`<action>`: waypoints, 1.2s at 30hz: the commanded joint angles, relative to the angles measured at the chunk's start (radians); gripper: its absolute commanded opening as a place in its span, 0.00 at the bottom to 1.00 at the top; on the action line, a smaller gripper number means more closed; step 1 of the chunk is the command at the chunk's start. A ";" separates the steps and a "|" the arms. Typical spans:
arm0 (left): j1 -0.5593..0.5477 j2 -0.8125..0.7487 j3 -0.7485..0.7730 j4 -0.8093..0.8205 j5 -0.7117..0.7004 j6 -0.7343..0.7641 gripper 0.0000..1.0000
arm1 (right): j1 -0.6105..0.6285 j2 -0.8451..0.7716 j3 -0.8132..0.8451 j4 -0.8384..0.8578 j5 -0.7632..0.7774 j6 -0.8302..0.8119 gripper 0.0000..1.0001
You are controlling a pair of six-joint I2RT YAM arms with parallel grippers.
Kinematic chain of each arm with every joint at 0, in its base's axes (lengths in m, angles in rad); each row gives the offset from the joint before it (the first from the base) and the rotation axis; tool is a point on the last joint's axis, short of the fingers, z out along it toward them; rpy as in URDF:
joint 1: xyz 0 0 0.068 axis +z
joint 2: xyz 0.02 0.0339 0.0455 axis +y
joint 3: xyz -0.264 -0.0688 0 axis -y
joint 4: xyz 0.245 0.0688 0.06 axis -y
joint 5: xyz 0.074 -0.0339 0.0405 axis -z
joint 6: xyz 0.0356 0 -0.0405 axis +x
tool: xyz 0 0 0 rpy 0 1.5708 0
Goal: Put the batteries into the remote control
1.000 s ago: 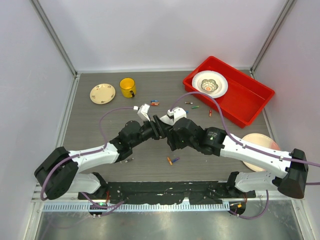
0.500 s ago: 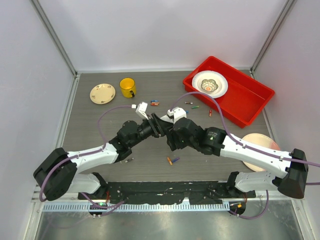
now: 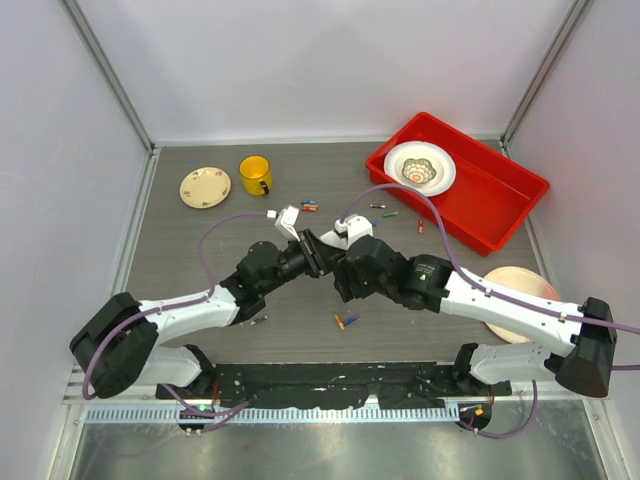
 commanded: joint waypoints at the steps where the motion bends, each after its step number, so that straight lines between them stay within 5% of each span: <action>1: -0.003 -0.002 0.004 0.032 0.007 0.022 0.17 | 0.005 -0.031 0.009 0.042 0.013 0.001 0.01; 3: -0.003 -0.002 -0.002 0.040 0.003 0.022 0.14 | 0.005 -0.034 0.009 0.040 0.017 0.003 0.07; 6: -0.003 -0.007 -0.010 0.053 -0.012 0.024 0.06 | 0.005 -0.044 0.009 0.042 0.011 0.012 0.51; 11: -0.003 -0.022 -0.031 0.086 -0.081 0.027 0.00 | 0.005 -0.075 0.015 0.062 -0.038 0.049 0.86; 19: 0.000 -0.079 -0.060 0.139 -0.279 0.105 0.00 | 0.005 -0.193 -0.089 0.161 -0.114 0.161 0.88; 26: 0.000 -0.100 -0.250 0.501 -0.423 0.168 0.00 | -0.004 -0.345 -0.350 0.482 -0.049 0.423 0.88; 30: 0.000 -0.100 -0.278 0.554 -0.442 0.194 0.00 | -0.022 -0.371 -0.420 0.632 -0.007 0.491 0.88; 36: 0.000 -0.059 -0.300 0.638 -0.433 0.165 0.00 | -0.238 -0.342 -0.546 0.886 -0.220 0.636 0.84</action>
